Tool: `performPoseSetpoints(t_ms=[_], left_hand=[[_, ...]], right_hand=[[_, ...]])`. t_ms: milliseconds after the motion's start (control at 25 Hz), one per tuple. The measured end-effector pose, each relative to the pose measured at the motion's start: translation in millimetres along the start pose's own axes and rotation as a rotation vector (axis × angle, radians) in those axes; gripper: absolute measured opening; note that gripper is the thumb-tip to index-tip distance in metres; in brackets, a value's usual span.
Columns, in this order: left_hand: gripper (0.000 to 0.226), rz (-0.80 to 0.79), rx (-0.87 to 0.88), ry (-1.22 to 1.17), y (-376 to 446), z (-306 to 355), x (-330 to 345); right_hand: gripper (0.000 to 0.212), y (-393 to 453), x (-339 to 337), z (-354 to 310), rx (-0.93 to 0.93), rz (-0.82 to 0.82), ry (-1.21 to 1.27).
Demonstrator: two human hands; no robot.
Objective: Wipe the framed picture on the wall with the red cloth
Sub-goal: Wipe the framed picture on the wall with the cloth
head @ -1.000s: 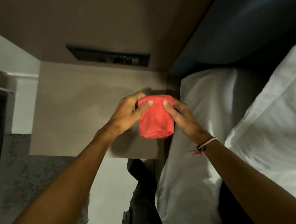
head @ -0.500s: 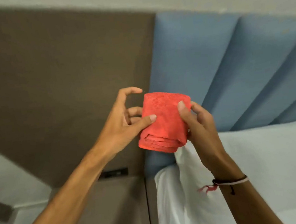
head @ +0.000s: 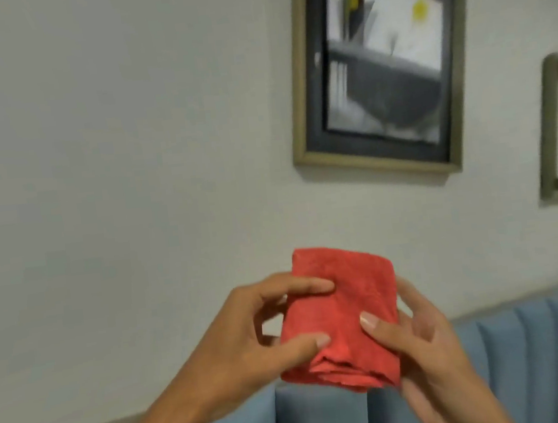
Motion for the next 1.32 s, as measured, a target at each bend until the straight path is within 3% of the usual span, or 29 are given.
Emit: performPoseSetpoints(t_ms=[160, 280, 400, 480, 560, 680, 800, 920, 1000, 1320], left_hand=[[0.061, -0.165, 0.121, 0.047, 80.0, 33.9, 22.7], [0.093, -0.259, 0.245, 0.191, 130.6, 59.9, 16.5], [0.093, -0.035, 0.477, 0.495, 198.7, 104.3, -25.4], [0.083, 0.202, 0.664, 0.852, 248.5, 138.9, -54.1], [0.080, 0.344, 0.766, 1.209, 298.3, 168.0, -69.3], [0.082, 0.443, 0.836, 1.623, 363.4, 195.2, -78.4], [0.080, 0.436, 0.838, 1.777, 401.7, 193.7, -85.6], [0.074, 0.462, 0.877, 1.752, 418.1, 179.4, -91.5], [0.074, 0.470, 0.883, 1.739, 421.1, 180.0, -94.1], [0.076, 0.529, 0.849, 1.735, 419.2, 182.2, -94.0]], right_hand=[[0.041, 55.8, -11.3, -49.6, 0.006, 0.068, 0.123], [0.034, 98.5, -22.9, -79.9, -0.088, 0.148, 0.130], [0.030, 151.2, -36.3, -116.7, -0.361, 0.295, 0.120], [0.027, 182.5, -32.7, -144.6, -0.608, 0.370, -0.026], [0.033, 210.6, -17.8, -166.6, -0.852, 0.420, -0.198], [0.059, 245.9, 18.7, -191.2, -1.177, 0.526, -0.393], [0.069, 282.8, 57.2, -208.3, -1.413, 0.506, -0.710], [0.075, 318.0, 82.1, -191.4, -1.382, 0.183, -1.078], [0.079, 322.6, 84.8, -168.9, -1.366, 0.057, -1.233], [0.117, 303.1, 72.6, -138.4, -1.243, 0.074, -1.531]])
Point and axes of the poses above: each hand's wrist, its own y-axis towards the middle knuckle, its own x-axis out of the palm, z = x × y, the point moved 5 cm from there along y, towards the middle knuckle, and after that the axes turned 8 degrees about z, right-handed, at the moved point
